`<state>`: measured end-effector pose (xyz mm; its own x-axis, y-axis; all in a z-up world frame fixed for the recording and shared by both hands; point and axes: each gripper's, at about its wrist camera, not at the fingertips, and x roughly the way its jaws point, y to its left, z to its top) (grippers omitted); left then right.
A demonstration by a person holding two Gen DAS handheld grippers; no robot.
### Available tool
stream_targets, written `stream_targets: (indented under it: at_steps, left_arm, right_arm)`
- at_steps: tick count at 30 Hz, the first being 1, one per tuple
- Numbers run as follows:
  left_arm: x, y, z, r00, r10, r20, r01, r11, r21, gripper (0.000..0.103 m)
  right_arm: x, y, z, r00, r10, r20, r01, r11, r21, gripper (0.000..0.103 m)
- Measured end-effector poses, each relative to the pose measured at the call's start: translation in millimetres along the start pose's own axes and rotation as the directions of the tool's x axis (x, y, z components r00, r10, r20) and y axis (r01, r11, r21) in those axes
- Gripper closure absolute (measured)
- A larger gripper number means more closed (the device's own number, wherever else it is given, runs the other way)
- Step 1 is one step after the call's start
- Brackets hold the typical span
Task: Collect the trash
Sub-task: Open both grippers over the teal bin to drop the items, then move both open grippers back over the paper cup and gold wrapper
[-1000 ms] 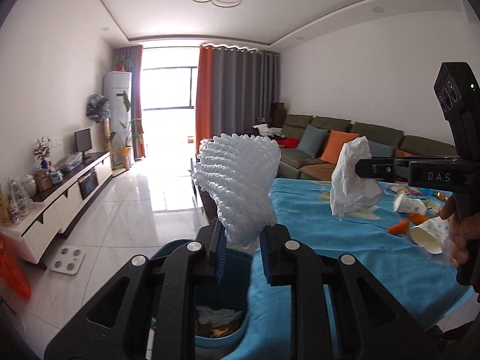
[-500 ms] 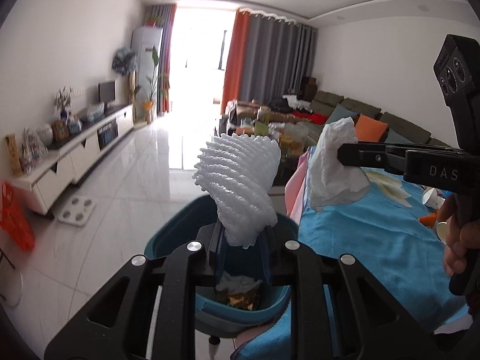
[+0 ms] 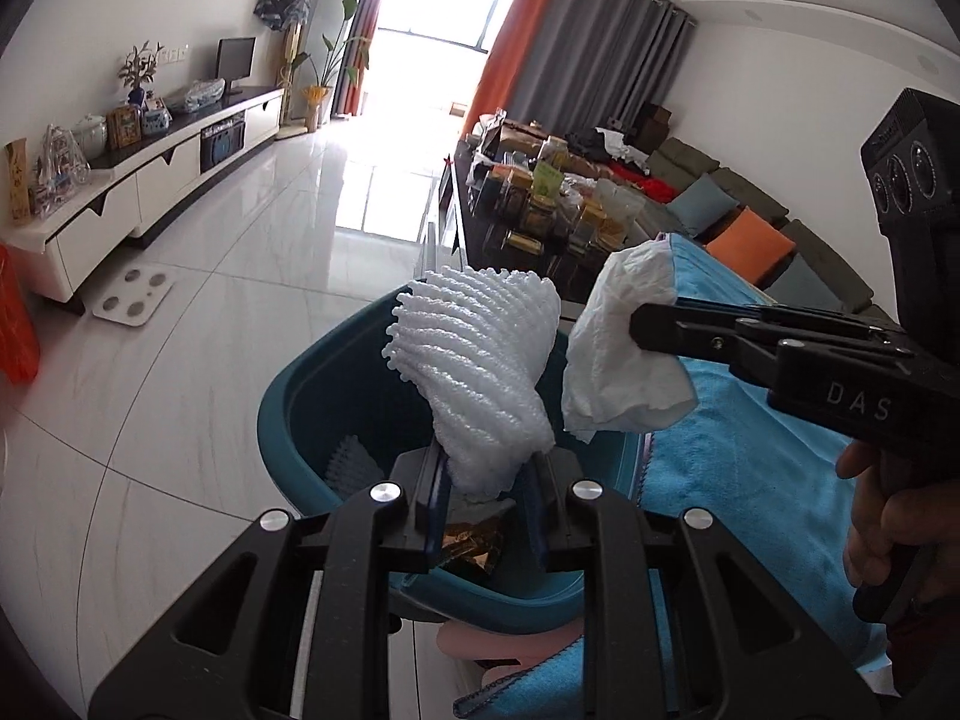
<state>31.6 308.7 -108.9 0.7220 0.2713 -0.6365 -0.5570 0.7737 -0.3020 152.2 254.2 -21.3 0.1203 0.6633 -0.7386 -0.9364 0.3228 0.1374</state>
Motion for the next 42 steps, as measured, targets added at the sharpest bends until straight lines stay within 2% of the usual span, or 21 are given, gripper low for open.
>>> stream_targets:
  at_steps: [12,17,19,21,23,28,37,41,42]
  left_arm:
    - [34,25,3,0.995,0.009,-0.103,-0.015,0.998,-0.061,0.076]
    - [43,28,1,0.994,0.019,-0.11,-0.028,0.997,-0.077,0.072]
    - [41,29,1,0.993,0.023,-0.112,-0.032,0.996,-0.079,0.068]
    - [44,29,0,0.993,0.023,-0.112,-0.033,0.996,-0.085,0.059]
    - [46,28,1,0.993,0.027,-0.111,-0.037,0.996,-0.086,0.051]
    - [44,24,-1,0.994,0.035,-0.103,-0.044,0.995,-0.086,0.044]
    - [17,25,1,0.998,0.053,-0.046,-0.057,0.995,-0.082,0.028]
    - [-3,23,6,0.998,0.06,-0.001,-0.059,0.995,-0.084,0.016]
    - [-8,21,8,0.998,0.064,0.015,-0.063,0.995,-0.078,0.01]
  right_arm:
    - [27,4,6,0.996,-0.005,-0.09,0.001,0.999,-0.041,0.093]
    - [36,7,5,0.993,-0.011,-0.116,0.005,0.999,-0.053,0.092]
    - [38,7,5,0.993,-0.015,-0.12,0.009,0.998,-0.056,0.09]
    - [39,7,6,0.992,-0.019,-0.123,0.013,0.998,-0.055,0.089]
    - [40,6,6,0.992,-0.017,-0.125,0.011,0.999,-0.051,0.087]
    - [36,4,6,0.995,-0.018,-0.102,0.014,0.999,-0.042,0.063]
    - [16,-3,7,0.999,-0.015,-0.044,0.014,1.0,-0.012,0.053]
    - [-5,-6,7,1.0,-0.023,0.009,0.023,1.0,-0.002,0.046]
    - [-12,-7,5,0.999,-0.03,0.027,0.03,1.0,0.0,0.04]
